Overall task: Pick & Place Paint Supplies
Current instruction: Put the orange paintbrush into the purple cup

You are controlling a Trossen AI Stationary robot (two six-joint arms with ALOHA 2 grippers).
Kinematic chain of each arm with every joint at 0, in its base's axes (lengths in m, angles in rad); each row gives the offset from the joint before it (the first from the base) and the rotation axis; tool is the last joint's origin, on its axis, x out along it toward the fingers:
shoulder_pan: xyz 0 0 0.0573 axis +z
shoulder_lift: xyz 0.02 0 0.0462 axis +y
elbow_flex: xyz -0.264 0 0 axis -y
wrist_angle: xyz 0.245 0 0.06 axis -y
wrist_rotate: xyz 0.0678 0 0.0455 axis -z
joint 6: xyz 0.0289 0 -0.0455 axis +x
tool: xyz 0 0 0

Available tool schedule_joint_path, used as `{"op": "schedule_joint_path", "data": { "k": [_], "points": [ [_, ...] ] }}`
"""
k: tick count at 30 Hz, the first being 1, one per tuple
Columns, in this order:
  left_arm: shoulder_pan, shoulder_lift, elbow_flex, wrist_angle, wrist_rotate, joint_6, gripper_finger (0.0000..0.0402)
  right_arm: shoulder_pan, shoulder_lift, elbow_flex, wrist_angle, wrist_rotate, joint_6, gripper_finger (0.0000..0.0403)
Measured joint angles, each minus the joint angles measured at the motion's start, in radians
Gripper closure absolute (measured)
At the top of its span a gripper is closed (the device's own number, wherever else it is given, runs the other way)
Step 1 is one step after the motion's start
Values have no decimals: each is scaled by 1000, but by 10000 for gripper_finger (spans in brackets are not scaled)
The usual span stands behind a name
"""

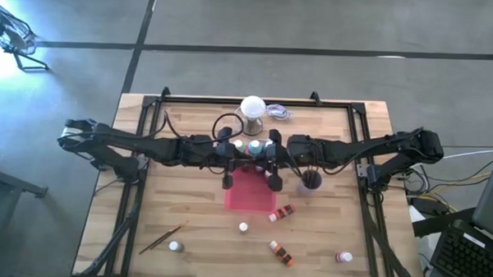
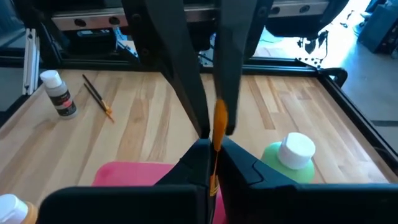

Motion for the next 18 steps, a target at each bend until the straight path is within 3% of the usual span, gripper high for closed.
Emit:
{"op": "schedule_joint_path", "data": {
  "k": [5, 14, 18],
  "points": [
    [0, 0, 0, 2, -6, -1, 314, 0, 0, 0, -7, 0, -1, 391],
    [0, -2, 0, -4, -25, -12, 181, 0, 0, 0, -41, 2, -2, 392],
    [0, -30, 0, -51, -56, -20, 146, 0, -1, 0, -46, 2, 0, 390]
  ]
}}
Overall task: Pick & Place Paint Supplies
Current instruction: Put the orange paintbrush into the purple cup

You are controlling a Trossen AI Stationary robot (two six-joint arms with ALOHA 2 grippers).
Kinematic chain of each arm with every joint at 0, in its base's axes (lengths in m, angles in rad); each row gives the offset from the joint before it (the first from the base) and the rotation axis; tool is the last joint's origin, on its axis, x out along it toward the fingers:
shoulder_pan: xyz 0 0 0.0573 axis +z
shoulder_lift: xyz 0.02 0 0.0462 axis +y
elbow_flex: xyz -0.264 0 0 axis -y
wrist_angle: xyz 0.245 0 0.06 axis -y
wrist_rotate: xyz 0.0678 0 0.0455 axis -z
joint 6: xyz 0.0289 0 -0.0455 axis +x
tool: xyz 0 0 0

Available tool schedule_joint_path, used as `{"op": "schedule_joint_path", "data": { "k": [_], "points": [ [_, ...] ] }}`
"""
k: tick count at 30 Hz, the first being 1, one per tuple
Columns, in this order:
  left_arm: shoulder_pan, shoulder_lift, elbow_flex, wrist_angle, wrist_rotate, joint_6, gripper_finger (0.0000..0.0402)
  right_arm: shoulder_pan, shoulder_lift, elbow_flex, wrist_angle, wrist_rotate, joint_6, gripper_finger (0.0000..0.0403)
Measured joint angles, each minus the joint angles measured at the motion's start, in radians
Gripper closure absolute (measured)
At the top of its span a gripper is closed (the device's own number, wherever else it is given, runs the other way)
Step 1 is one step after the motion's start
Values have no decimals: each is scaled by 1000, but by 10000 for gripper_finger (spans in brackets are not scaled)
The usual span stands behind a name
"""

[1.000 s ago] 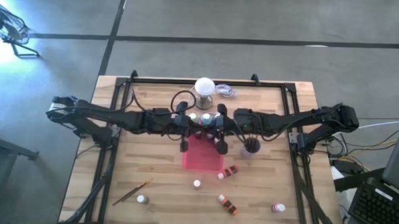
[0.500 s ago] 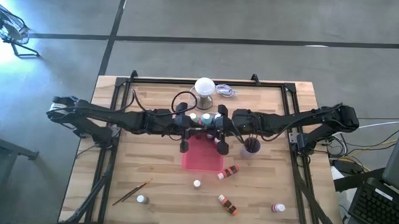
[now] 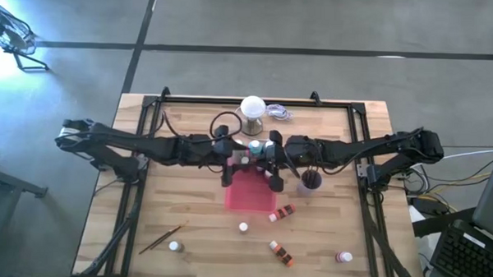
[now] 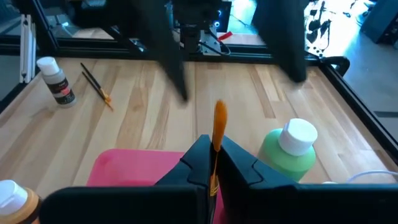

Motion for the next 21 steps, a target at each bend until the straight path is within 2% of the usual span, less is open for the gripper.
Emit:
{"op": "schedule_joint_path", "data": {
  "k": [6, 12, 21],
  "points": [
    [-1, -121, -29, -76, -147, -3, 153, 0, -10, 0, -3, 0, -8, 392],
    [-1, -248, -130, -58, -213, -13, 164, 0, -95, -1, -31, 4, -29, 391],
    [1, -387, -208, -40, -236, -31, 165, 7, -314, 0, -283, 180, 36, 392]
  ]
}}
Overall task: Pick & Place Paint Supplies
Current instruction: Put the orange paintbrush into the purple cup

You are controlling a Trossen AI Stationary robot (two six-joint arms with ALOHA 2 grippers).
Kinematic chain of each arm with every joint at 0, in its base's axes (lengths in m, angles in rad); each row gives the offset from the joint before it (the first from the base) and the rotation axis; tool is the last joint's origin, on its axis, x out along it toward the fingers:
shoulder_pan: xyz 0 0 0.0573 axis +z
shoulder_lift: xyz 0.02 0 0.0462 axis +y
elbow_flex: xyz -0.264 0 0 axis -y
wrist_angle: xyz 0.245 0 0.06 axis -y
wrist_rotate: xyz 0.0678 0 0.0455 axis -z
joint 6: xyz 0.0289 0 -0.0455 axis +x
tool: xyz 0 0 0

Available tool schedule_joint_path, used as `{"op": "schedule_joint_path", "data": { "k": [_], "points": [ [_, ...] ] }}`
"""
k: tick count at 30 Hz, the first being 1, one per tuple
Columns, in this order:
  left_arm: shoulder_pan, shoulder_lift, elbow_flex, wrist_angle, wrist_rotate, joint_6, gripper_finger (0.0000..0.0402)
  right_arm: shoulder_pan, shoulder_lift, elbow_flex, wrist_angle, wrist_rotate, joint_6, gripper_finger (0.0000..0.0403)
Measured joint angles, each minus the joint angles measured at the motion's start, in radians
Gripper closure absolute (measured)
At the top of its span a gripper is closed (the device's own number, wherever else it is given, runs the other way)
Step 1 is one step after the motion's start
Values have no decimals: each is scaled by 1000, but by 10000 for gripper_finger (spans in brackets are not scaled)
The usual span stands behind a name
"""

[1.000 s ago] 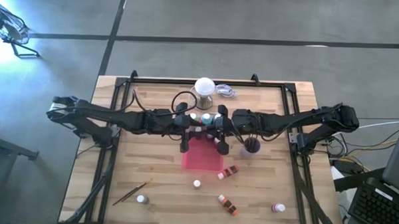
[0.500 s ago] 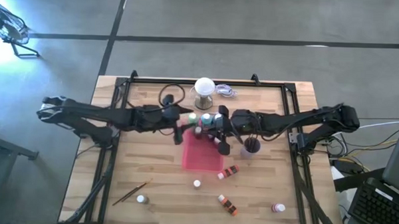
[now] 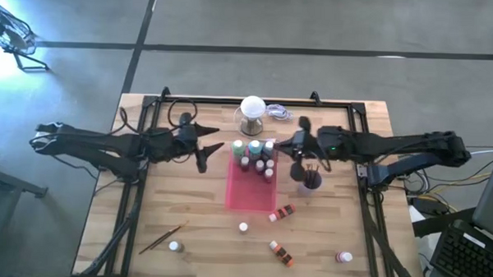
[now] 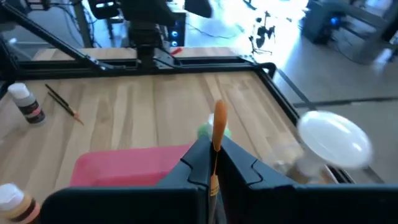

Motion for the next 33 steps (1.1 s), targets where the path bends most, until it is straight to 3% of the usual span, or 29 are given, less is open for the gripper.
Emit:
{"op": "schedule_joint_path", "data": {
  "k": [11, 19, 25, 33],
  "points": [
    [0, -11, -15, 3, 0, -4, 166, 41, -227, -2, -313, 136, 149, 391],
    [-1, -10, -15, 12, 0, -2, 166, 128, -327, -3, -335, 154, 184, 391],
    [-1, -10, -15, 18, -1, -1, 166, 241, -373, -5, -417, 166, 301, 392],
    [-1, -10, -15, 22, -2, 10, 165, 451, -368, -24, -491, 448, 407, 392]
  ]
}}
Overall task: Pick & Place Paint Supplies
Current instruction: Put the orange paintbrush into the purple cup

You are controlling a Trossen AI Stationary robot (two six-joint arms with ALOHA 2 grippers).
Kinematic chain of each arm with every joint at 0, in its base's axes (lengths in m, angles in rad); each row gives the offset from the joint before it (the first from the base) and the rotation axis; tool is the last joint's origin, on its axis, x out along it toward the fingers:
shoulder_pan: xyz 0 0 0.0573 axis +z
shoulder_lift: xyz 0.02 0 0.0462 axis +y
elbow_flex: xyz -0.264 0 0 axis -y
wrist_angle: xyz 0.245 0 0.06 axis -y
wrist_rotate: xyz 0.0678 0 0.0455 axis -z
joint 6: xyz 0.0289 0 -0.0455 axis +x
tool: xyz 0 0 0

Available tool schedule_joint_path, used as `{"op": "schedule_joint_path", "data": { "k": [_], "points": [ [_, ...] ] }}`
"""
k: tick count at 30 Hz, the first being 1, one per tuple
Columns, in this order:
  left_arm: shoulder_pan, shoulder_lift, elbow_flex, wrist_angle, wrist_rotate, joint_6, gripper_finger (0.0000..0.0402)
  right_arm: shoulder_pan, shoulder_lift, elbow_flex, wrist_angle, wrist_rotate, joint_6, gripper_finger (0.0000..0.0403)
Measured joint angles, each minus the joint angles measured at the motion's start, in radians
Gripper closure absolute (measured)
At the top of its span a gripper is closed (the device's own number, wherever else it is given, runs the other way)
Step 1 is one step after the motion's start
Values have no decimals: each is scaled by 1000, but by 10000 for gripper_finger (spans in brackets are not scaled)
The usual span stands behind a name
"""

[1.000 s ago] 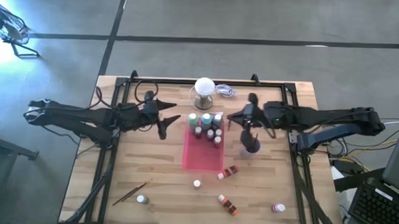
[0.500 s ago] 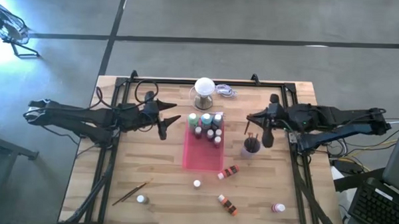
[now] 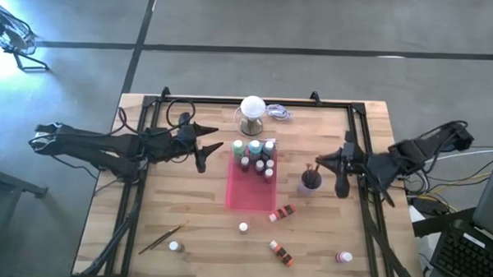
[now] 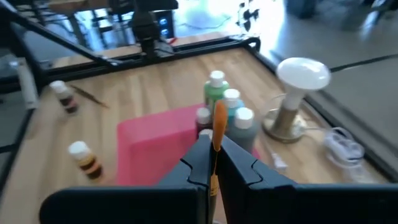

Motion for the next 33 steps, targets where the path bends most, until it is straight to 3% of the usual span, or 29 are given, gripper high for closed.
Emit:
{"op": "schedule_joint_path", "data": {
  "k": [6, 19, 33],
  "points": [
    [0, 0, 0, 0, 0, 0, 165, 66, -2, -59, 1, 154, 52, 393],
    [1, 0, -1, 0, 0, -9, 166, 64, -35, -184, 2, 155, 174, 391],
    [1, 0, -1, 0, 0, -12, 165, 63, -75, -365, 129, 161, 248, 390]
  ]
}}
